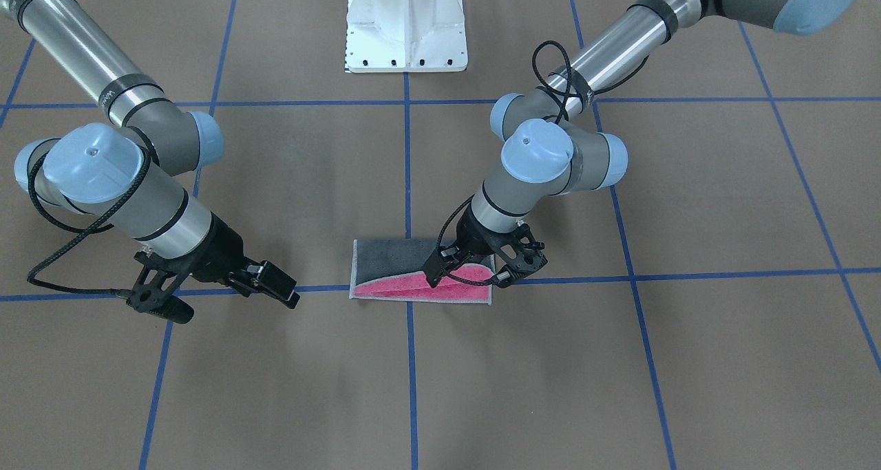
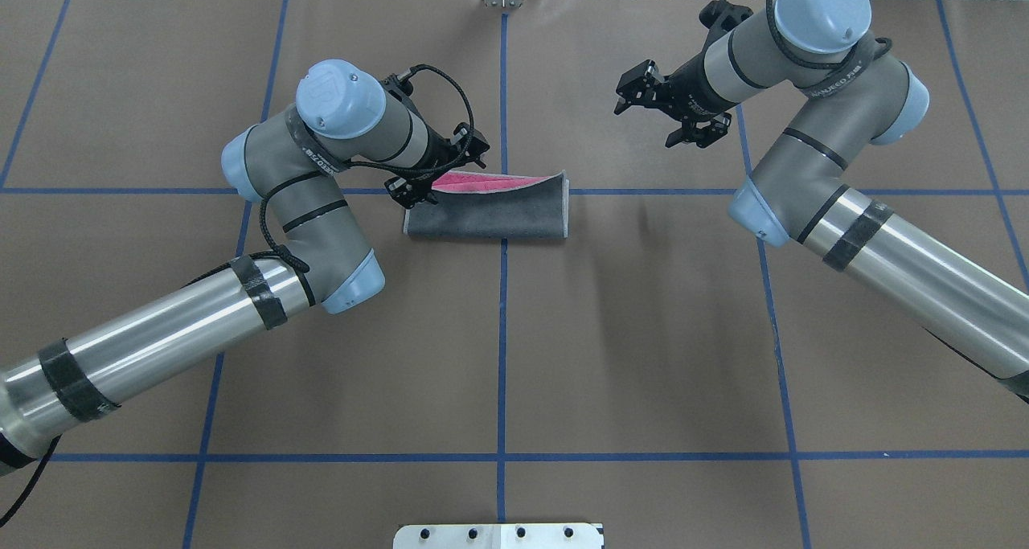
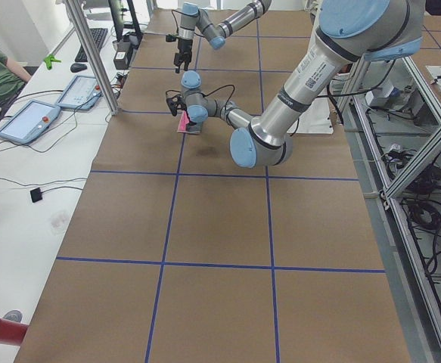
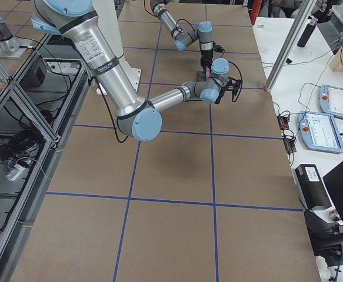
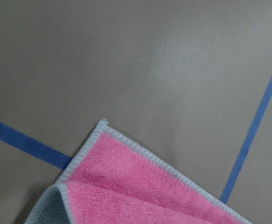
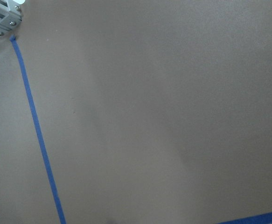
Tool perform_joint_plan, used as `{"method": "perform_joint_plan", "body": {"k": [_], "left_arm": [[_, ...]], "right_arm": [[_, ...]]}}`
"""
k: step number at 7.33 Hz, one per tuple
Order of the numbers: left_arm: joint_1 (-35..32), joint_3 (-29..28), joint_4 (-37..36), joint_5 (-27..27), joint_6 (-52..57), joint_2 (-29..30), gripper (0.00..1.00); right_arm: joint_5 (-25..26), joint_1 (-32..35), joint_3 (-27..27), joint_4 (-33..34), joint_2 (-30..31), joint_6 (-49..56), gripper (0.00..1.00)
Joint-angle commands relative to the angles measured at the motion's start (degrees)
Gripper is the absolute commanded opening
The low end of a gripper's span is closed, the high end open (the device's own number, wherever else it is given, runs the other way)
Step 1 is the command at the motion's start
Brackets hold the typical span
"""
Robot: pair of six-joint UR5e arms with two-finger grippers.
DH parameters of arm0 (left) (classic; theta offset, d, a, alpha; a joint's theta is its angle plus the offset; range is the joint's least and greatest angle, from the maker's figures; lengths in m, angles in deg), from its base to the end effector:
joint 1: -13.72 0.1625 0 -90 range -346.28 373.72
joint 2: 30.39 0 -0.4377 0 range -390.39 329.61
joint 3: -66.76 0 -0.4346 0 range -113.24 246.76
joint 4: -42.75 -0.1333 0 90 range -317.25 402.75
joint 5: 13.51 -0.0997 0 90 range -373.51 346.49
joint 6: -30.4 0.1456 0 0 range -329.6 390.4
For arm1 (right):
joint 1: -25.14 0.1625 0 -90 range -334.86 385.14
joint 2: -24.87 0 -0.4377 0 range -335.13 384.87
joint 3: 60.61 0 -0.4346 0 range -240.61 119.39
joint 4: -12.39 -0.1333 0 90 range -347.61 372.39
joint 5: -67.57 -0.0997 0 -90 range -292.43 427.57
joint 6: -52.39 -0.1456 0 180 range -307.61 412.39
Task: Fold towel twice with both arms
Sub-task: 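Raise both grippers away from the folded towel strip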
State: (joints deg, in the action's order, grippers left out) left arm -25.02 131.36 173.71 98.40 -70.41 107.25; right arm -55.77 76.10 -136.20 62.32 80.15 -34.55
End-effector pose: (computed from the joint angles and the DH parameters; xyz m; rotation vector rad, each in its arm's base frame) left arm 0.6457 -0.6193 0.2648 -0.0706 1.1542 -0.5575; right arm -0.4700 -0.6642 0.3449 -0.0045 -1.1557 0.4358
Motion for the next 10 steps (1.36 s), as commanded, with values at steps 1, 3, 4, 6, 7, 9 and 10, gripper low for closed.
{"method": "perform_joint_plan", "body": {"k": [1, 3, 4, 6, 7, 9, 10], "left_arm": [[0.0, -2.1, 1.2, -0.7, 0.0, 1.7, 1.0], [-0.3, -3.5, 1.2, -1.5, 0.0, 3.3, 1.0], [-0.7, -4.4, 1.3, -1.5, 0.0, 3.4, 1.0], [-3.6, -5.4, 2.1, -1.5, -0.1, 5.2, 1.0], [-5.3, -5.4, 2.1, -1.0, -0.3, 5.9, 1.0], [-8.9, -5.2, 1.6, 2.3, 0.0, 8.2, 1.0], [-9.1, -4.9, 1.5, 2.9, 0.5, 8.1, 1.0]], "right_arm": [[-1.5, 1.3, 0.0, 0.0, 0.8, 0.8, 0.99], [-2.3, 2.0, 0.2, 0.0, 1.1, 1.8, 0.99], [-2.4, 2.3, 0.3, 0.0, 1.1, 1.9, 0.99], [-5.0, 3.7, 0.2, 0.1, 1.0, 1.9, 0.99], [-7.9, 4.7, -0.2, 0.1, 0.8, 1.9, 0.99], [-9.0, 4.4, -1.0, 0.2, 0.4, 1.7, 0.99], [-8.5, 2.4, -1.4, 0.4, 0.2, 1.3, 0.99]]}}
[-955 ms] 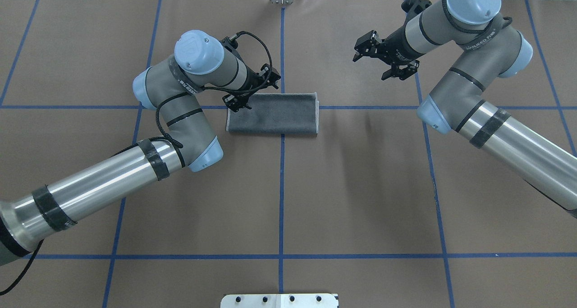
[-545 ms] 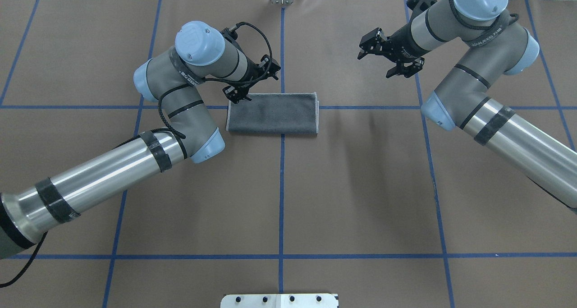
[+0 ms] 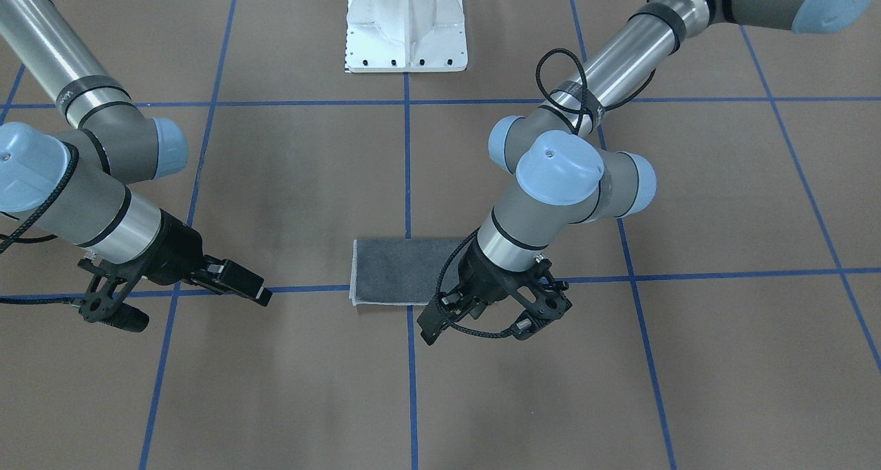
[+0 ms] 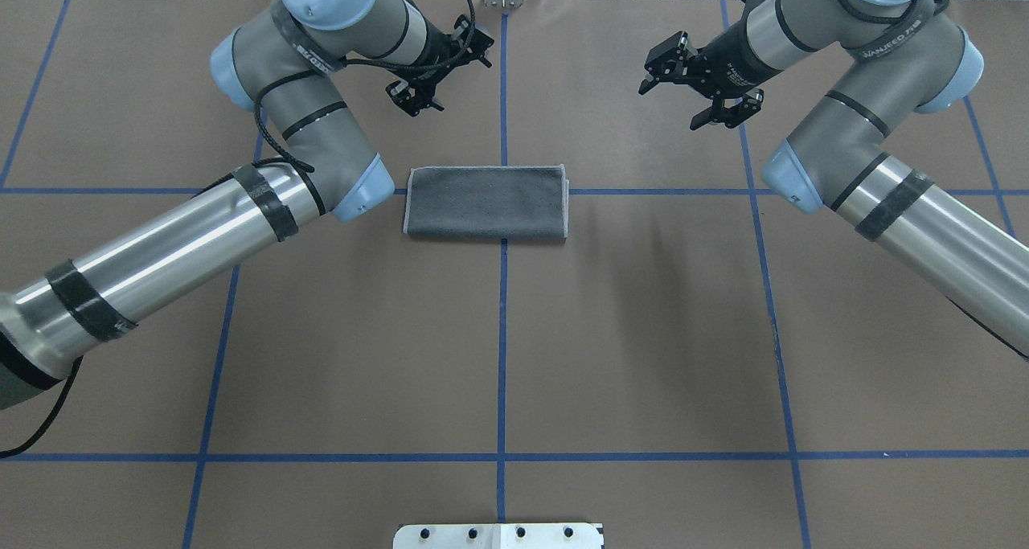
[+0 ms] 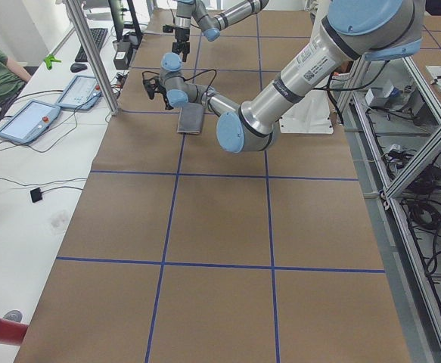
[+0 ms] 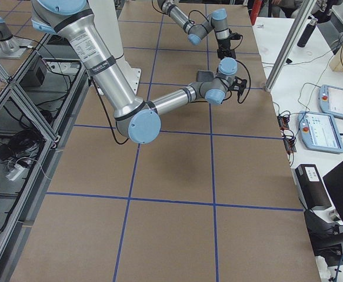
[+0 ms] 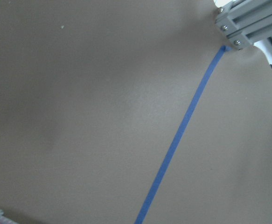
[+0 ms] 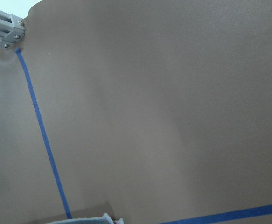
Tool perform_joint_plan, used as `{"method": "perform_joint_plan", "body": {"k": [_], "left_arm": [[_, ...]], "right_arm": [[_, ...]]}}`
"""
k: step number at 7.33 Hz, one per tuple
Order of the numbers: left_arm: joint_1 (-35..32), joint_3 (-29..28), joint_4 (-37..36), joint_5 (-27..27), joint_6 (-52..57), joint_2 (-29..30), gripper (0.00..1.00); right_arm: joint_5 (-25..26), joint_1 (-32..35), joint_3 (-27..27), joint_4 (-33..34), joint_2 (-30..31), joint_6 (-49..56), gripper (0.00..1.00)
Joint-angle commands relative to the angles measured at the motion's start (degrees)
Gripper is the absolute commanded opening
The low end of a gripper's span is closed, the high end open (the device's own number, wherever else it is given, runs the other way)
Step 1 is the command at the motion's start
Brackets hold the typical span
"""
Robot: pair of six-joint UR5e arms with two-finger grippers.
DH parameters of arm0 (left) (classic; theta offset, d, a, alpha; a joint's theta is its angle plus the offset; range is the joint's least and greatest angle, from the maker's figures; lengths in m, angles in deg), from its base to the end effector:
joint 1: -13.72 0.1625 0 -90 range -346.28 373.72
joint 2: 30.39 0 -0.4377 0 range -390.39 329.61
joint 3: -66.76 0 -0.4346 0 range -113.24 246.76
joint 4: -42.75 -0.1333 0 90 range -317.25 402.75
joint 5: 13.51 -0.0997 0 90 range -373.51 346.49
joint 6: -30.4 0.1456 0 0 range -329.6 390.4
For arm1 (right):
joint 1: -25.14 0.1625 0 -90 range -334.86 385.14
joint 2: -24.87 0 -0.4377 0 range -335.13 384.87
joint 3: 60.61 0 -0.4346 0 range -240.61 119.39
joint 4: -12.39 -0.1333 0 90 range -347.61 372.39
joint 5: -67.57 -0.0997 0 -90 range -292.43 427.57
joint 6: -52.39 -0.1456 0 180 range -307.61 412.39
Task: Fold towel twice with both arms
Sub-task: 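Raise both grippers away from the folded towel strip, then lower the right gripper to the strip's end and grasp it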
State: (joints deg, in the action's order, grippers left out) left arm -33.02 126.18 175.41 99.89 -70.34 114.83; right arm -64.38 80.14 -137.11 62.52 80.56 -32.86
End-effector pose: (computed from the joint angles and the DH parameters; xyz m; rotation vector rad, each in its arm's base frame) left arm 0.5730 -0.7190 0.1906 0.0155 1.2330 -0.6367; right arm -0.4272 -0.6728 0.3357 -0.0705 -1.2045 0.3819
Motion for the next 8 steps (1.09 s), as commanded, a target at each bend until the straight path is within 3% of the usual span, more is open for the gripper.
{"method": "perform_joint_plan", "body": {"k": [1, 3, 5, 8], "left_arm": [[-1.3, 0.3, -0.2, 1.4, 0.5, 0.4, 1.0], [-1.4, 0.4, -0.2, 1.5, 0.4, 0.2, 1.0], [-1.4, 0.4, -0.2, 1.5, 0.3, 0.2, 1.0], [-1.5, 0.4, -0.2, 1.5, 0.4, 0.2, 1.0]], "right_arm": [[2.5, -4.6, -2.0, 0.5, -0.2, -0.5, 0.99], [5.0, -9.4, -3.8, 11.9, -3.7, -1.4, 0.99], [13.9, -15.4, -4.1, 13.0, -4.3, -1.8, 0.99], [19.7, -20.1, -3.2, 13.2, -4.2, -3.1, 0.94]]}}
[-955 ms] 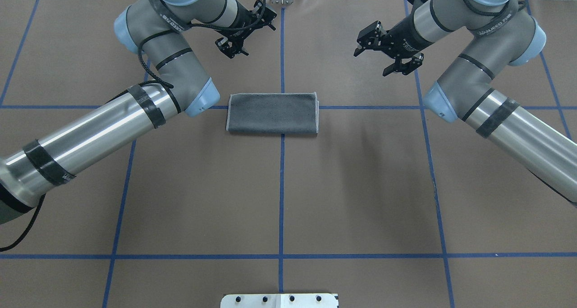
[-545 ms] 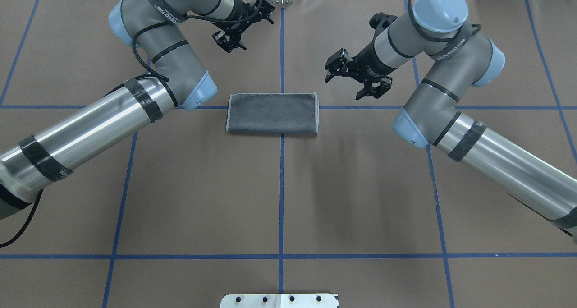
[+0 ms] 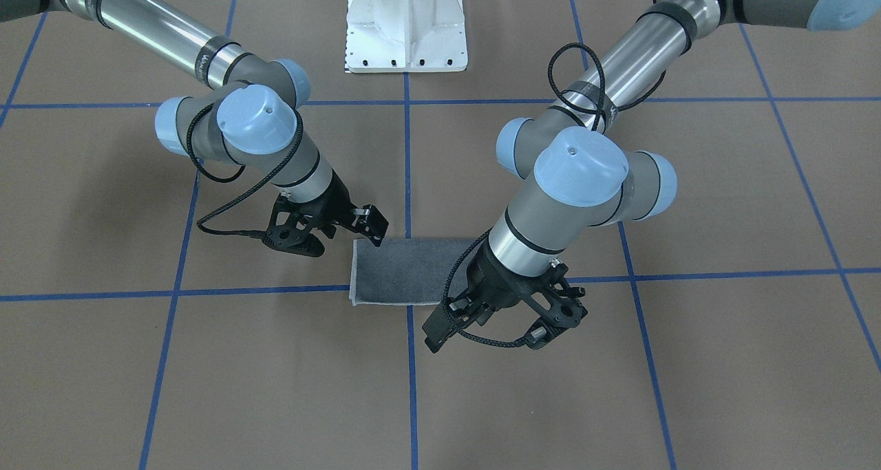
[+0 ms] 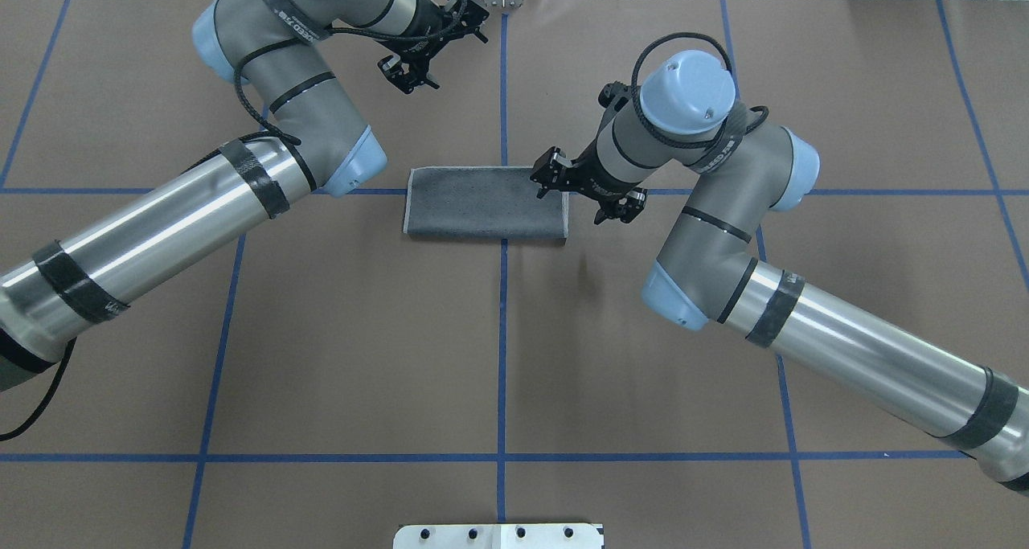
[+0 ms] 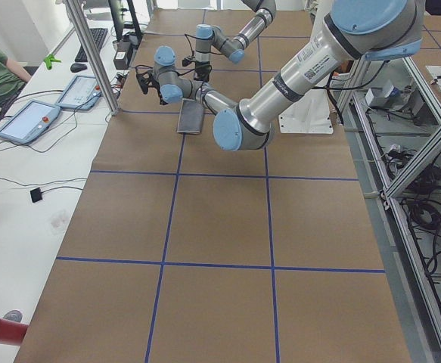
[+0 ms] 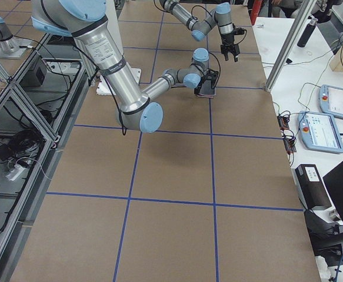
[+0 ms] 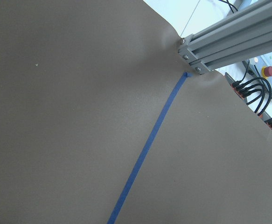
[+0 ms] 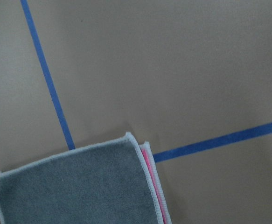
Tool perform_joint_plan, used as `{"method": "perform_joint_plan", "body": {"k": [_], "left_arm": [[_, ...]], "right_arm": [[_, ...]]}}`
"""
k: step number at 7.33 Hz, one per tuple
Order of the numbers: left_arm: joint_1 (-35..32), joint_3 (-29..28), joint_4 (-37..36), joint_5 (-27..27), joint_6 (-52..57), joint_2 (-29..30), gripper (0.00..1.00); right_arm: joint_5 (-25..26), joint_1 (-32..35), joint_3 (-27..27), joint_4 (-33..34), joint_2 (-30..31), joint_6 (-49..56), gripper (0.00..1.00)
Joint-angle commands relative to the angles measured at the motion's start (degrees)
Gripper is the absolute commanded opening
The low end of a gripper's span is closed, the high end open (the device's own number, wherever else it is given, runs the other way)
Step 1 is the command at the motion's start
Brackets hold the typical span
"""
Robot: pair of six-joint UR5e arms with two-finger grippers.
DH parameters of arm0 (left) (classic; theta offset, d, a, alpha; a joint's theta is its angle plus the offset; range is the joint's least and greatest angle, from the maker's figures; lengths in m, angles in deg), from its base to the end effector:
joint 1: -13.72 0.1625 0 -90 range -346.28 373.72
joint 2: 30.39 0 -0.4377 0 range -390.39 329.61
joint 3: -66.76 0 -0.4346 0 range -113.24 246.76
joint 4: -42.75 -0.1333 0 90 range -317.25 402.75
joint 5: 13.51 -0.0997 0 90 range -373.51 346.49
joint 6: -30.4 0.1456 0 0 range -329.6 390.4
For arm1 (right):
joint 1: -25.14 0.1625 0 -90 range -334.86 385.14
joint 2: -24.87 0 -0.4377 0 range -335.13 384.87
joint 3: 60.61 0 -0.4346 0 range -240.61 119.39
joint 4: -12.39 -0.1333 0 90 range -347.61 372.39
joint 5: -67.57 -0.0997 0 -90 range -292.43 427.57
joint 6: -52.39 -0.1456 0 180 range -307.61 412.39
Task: Fold towel twice with both arms
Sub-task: 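Lower the right gripper to the strip's end and grasp it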
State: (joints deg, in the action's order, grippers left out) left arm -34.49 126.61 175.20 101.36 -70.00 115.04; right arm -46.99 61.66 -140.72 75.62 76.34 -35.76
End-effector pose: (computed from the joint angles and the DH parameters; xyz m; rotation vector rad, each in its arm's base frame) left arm 0.5550 -0.7291 0.1831 0.0155 1.2442 -0.6349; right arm -0.6154 -0.5463 0.2897 -0.0600 -1.0322 0.3435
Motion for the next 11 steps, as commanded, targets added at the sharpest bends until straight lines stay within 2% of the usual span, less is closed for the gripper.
{"method": "perform_joint_plan", "body": {"k": [1, 3, 5, 6, 8, 11], "left_arm": [[0.0, 0.0, 0.0, 0.0, 0.0, -0.1, 1.0], [0.1, -0.1, 0.1, 0.0, 0.1, -0.5, 1.0], [0.1, -0.1, 0.1, 0.0, 0.1, -0.5, 1.0], [0.1, -0.1, 0.1, 0.0, 0.2, -0.5, 1.0], [0.1, -0.1, 0.4, -0.1, 0.2, -1.2, 1.0], [0.1, -0.3, 0.4, -0.1, 0.9, -1.5, 1.0]], "right_arm": [[2.5, -1.7, 0.7, 0.1, -0.1, -0.1, 0.92], [2.6, -1.6, 1.3, 0.0, -0.1, -0.1, 0.79], [3.6, -1.6, 3.0, -0.1, -1.0, 0.3, 0.72], [3.7, -1.5, 3.4, -0.1, -1.5, 0.3, 0.65], [3.6, -1.3, 3.4, -0.1, -1.4, 0.4, 0.0], [2.9, -0.2, 2.9, -0.2, -1.5, 2.2, 0.0]]}}
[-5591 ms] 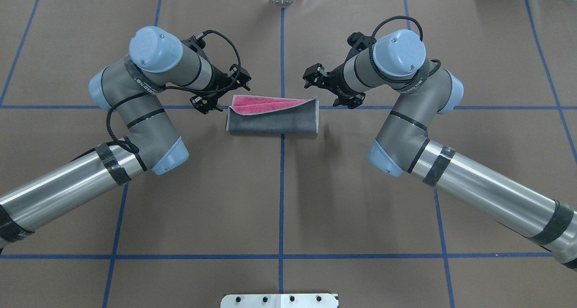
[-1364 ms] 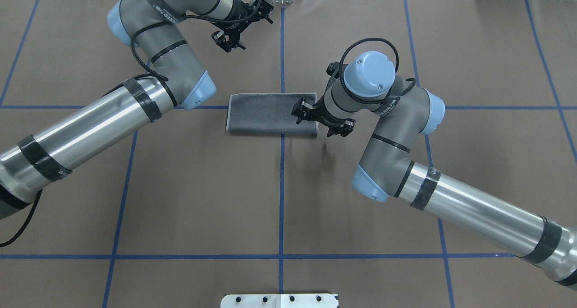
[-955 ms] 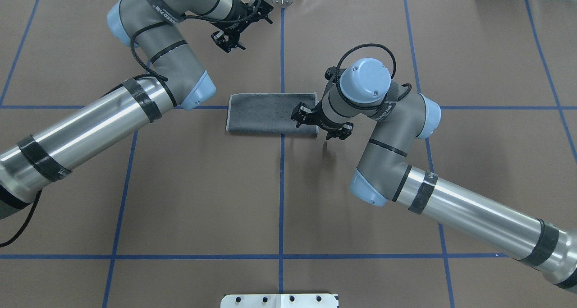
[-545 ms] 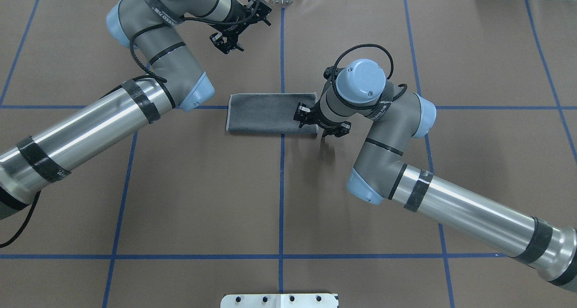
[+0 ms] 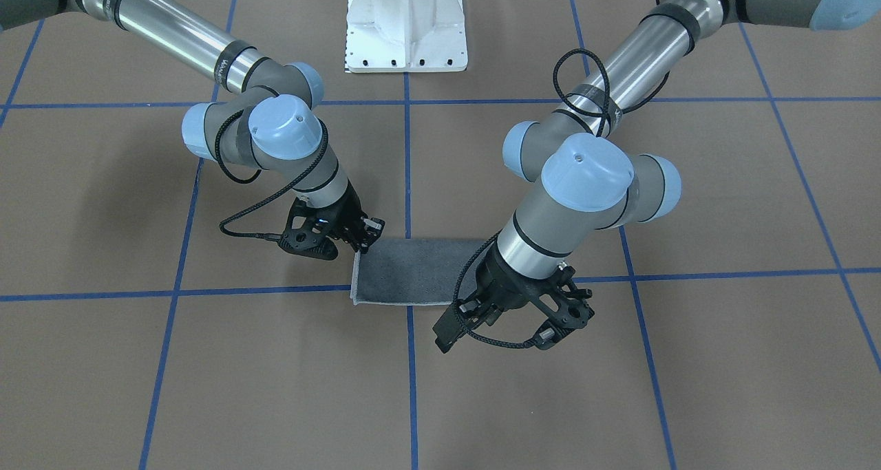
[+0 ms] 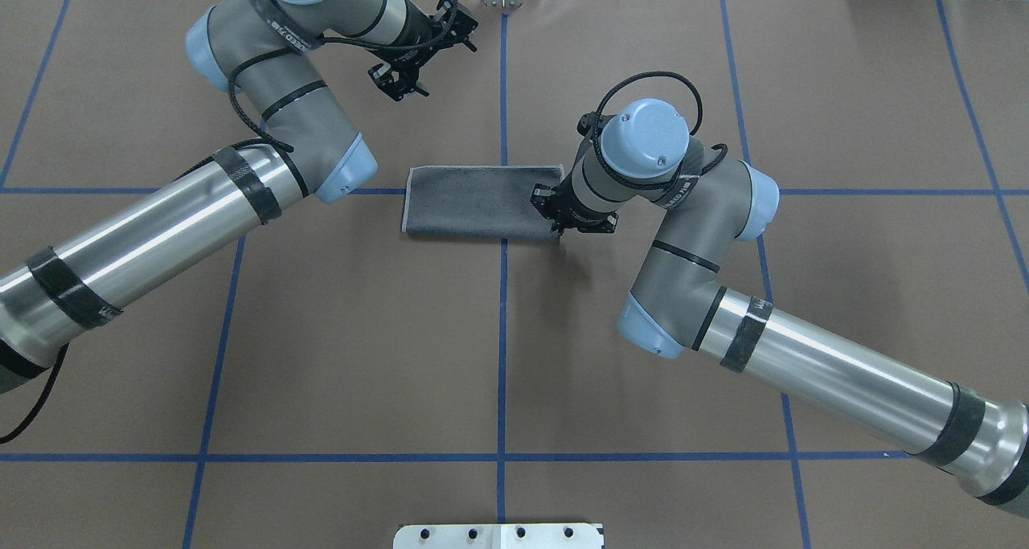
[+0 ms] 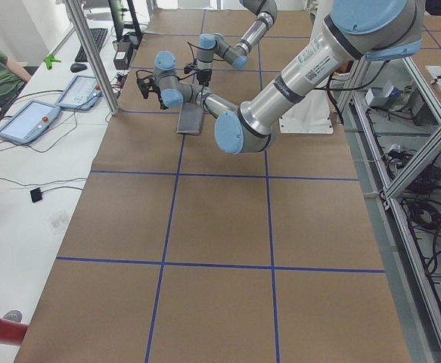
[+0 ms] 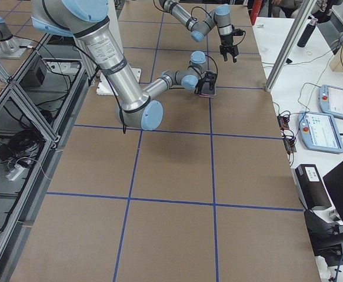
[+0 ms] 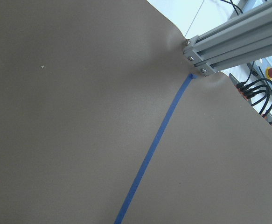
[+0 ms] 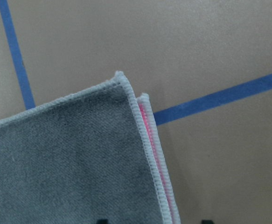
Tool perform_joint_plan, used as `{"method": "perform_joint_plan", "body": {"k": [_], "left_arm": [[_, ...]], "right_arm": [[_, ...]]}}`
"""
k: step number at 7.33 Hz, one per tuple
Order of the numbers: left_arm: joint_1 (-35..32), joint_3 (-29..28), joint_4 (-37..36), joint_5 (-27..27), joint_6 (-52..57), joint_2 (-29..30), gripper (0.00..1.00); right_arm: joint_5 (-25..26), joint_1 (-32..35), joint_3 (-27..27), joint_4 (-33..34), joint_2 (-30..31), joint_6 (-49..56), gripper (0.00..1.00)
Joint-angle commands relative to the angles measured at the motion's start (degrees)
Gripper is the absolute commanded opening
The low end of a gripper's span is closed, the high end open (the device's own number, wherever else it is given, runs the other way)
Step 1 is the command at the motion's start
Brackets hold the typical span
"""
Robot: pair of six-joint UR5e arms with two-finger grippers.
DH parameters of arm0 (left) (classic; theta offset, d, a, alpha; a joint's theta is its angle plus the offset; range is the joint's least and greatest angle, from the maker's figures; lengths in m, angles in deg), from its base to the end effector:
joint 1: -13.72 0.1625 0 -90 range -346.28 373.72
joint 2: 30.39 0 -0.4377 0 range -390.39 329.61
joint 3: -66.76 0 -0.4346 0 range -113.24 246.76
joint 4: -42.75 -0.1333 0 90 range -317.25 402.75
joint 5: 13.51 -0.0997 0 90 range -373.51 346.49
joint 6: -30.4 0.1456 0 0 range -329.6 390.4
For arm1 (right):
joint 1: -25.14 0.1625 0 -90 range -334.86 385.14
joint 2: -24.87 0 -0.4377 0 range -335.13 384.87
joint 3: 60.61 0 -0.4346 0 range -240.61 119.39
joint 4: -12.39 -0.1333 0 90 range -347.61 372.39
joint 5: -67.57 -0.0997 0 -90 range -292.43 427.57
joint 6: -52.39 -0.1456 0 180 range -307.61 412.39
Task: Fold towel twice with both arms
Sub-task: 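Lower the right gripper to the strip's end and grasp it, then drag the strip end with the right gripper toward the robot, rotating it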
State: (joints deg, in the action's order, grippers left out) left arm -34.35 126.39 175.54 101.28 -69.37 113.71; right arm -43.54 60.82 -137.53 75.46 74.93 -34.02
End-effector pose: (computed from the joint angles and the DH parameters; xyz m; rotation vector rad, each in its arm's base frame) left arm 0.5566 -0.7278 0.2055 0.0134 1.2244 -0.6327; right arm -0.6329 -0.5540 0.3015 -0.0093 -0.9924 0.3408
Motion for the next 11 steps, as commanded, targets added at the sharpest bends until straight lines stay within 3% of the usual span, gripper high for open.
{"method": "perform_joint_plan", "body": {"k": [1, 2, 4, 8, 10, 11], "left_arm": [[-0.1, 0.0, 0.0, 0.0, 0.3, -0.1, 1.0], [-0.1, 0.0, 0.0, 0.0, 0.4, -0.1, 1.0], [-0.1, 0.0, 0.0, 0.0, 0.5, -0.4, 1.0], [-0.3, 0.0, 0.1, 0.0, 2.6, -1.3, 1.0], [-0.4, 0.0, 0.1, 0.0, 3.4, -1.7, 1.0], [-0.4, 0.0, 0.1, 0.0, 3.4, -2.4, 1.0]], "right_arm": [[-4.3, 1.6, -1.3, 0.0, 0.3, 0.6, 0.0], [-11.7, 2.8, -2.7, 0.3, 0.6, 0.5, 0.0], [-14.7, 1.1, -11.0, 0.5, 5.5, -0.2, 0.0], [-11.3, -9.4, -11.9, 0.4, 1.5, -5.0, 0.0], [-3.7, -14.5, -11.0, 0.4, -1.9, -9.1, 0.0], [-3.3, -15.0, -9.7, 0.3, -3.6, -9.4, 0.0]]}}
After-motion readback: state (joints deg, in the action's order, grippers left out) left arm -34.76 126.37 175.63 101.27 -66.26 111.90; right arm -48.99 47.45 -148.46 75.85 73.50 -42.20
